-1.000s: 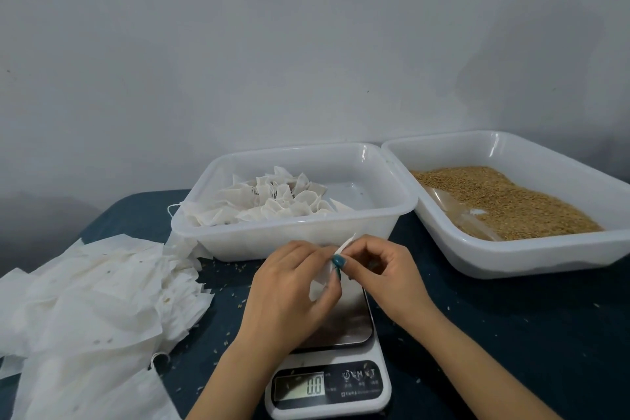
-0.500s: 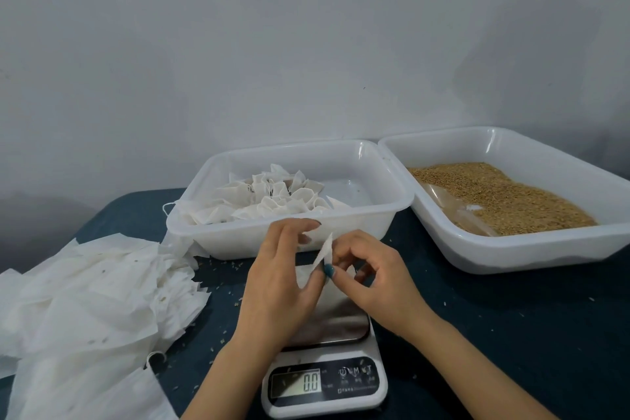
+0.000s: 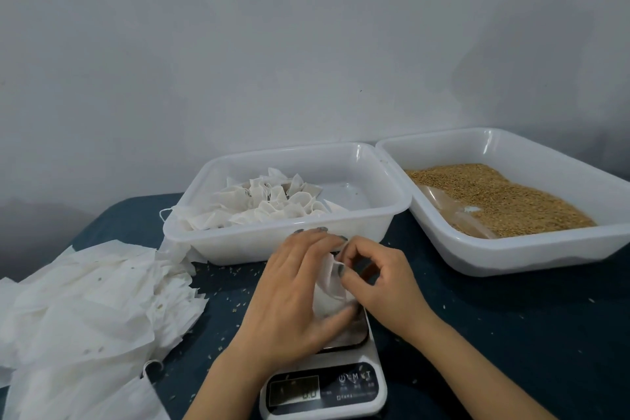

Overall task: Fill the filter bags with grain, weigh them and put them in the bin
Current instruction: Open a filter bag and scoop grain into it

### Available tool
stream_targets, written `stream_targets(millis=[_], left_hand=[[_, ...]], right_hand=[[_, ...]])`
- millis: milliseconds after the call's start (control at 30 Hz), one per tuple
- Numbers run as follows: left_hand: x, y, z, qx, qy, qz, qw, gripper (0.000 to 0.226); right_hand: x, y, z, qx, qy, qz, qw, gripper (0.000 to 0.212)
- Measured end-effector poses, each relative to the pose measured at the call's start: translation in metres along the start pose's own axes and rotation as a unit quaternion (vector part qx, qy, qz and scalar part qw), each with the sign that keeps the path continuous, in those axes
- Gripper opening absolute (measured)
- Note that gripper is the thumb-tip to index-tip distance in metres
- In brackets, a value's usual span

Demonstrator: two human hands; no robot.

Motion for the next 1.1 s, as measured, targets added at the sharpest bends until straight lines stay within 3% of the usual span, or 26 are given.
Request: stream_targets(millis=[67,167,367,500,567,667,700,767,833,900,1000,1100], left_hand=[[-0.002,-0.001,0.0,-0.01,-0.001,0.054,0.999,0.067],[0.001,-0.005,-0.001,0.002,0.013,0.102,0.995,0.063],[0.016,-0.012,-0.003,0.042,0.044,0.063,0.996,0.046],[0.013,-0.014,-0.003,0.072,0.007,0.075,0.995,0.046],[0.013,-0.017,-0.005,0.102,0.015,0.052,0.993,0.042],[0.015,-0.025,-0.007,0.171,0.039,-0.022,0.984,0.036],[0.015,-0.027,-0.008,0.186,0.048,-0.043,0.98,0.034],[0.015,-0.03,-0.009,0.205,0.063,-0.072,0.974,0.031],[0.015,-0.031,-0.009,0.213,0.068,-0.083,0.971,0.031],[0.014,-0.032,-0.009,0.218,0.067,-0.087,0.97,0.032],[0.014,-0.032,-0.009,0.218,0.062,-0.086,0.97,0.031],[0.014,-0.03,-0.008,0.217,0.056,-0.082,0.971,0.03]], right_hand=[[0.0,0.0,0.001,-0.004,-0.008,0.031,0.999,0.008],[-0.003,0.001,0.0,-0.002,-0.026,0.044,0.999,0.01],[-0.002,0.005,0.003,-0.021,-0.025,0.077,0.997,0.009],[-0.001,-0.004,0.005,0.0,-0.035,-0.007,0.999,0.015],[0.011,-0.018,0.015,0.05,0.013,-0.11,0.993,0.013],[0.057,-0.034,0.045,0.095,0.159,-0.204,0.961,0.005],[0.078,-0.032,0.058,0.072,0.194,-0.253,0.945,0.008],[0.124,-0.011,0.081,-0.053,0.213,-0.345,0.913,0.018],[0.157,0.015,0.091,-0.226,0.176,-0.41,0.866,0.024],[0.166,0.032,0.09,-0.342,0.089,-0.458,0.815,0.023],[0.164,0.046,0.084,-0.39,0.018,-0.49,0.78,0.015],[0.166,0.047,0.078,-0.389,0.014,-0.524,0.758,0.021]])
Point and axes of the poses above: each hand's wrist, its own z-axis towards the middle knuckle, its own x-axis out of the back of the hand, y = z × x, the point moved 5 cm from there along z, towards the middle knuckle, and after that the axes turned 14 degrees about z, right-handed, at the moved point
